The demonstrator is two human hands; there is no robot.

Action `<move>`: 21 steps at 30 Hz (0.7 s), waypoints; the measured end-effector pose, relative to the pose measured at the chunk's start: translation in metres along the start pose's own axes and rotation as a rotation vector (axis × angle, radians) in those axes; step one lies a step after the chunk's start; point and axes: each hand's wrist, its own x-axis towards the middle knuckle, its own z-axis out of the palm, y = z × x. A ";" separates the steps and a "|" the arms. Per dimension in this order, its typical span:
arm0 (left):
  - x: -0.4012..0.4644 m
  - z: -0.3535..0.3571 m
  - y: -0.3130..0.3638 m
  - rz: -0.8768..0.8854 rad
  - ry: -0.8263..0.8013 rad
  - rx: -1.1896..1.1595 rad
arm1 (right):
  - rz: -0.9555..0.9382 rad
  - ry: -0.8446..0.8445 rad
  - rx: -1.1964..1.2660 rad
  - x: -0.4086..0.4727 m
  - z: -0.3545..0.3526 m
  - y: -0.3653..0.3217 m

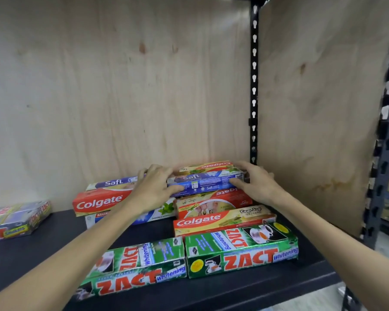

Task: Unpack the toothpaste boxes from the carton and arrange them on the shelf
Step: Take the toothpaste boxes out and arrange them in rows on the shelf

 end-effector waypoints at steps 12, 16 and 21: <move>-0.049 -0.014 -0.010 0.027 0.085 -0.208 | -0.113 -0.138 0.059 -0.043 -0.034 -0.008; -0.080 -0.035 -0.040 -0.039 0.062 -0.251 | -0.165 -0.209 0.064 -0.049 -0.024 -0.040; -0.123 -0.062 -0.091 -0.115 0.004 -0.267 | -0.273 -0.278 0.045 -0.050 0.012 -0.091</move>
